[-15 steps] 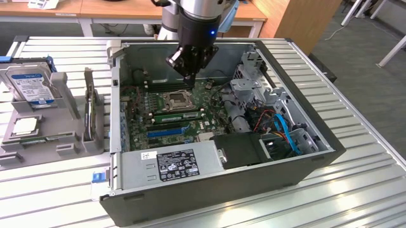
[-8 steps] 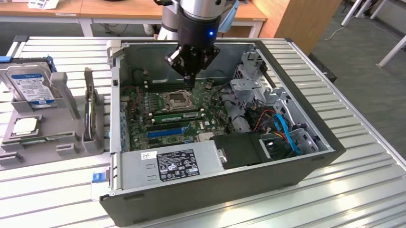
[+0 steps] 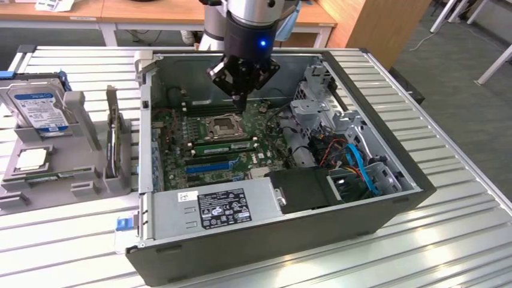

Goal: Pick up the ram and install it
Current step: 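Press down the ram until it locks into place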

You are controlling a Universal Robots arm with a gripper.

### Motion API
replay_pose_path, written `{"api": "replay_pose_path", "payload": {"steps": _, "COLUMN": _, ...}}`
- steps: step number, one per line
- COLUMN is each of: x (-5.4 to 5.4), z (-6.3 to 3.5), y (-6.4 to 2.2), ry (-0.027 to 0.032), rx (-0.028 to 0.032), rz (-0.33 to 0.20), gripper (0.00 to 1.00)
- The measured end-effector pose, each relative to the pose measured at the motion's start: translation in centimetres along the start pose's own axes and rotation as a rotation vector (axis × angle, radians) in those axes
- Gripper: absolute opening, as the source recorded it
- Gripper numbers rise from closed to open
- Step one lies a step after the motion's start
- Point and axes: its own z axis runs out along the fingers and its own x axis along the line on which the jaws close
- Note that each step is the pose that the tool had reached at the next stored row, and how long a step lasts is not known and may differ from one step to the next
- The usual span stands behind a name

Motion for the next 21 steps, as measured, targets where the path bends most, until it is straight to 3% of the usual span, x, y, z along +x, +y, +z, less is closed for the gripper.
{"api": "replay_pose_path", "payload": {"steps": 8, "x": 0.00, "z": 0.07, "y": 0.00, "ry": -0.0064, "rx": 0.0027, "rz": 0.136, "gripper": 0.10}}
{"api": "replay_pose_path", "payload": {"steps": 15, "x": 0.00, "z": 0.08, "y": 0.00, "ry": -0.0071, "rx": 0.0030, "rz": 0.148, "gripper": 0.10}}
{"api": "replay_pose_path", "payload": {"steps": 21, "x": 0.01, "z": 0.10, "y": 0.00, "ry": -0.0101, "rx": 0.0043, "rz": 0.217, "gripper": 0.10}}
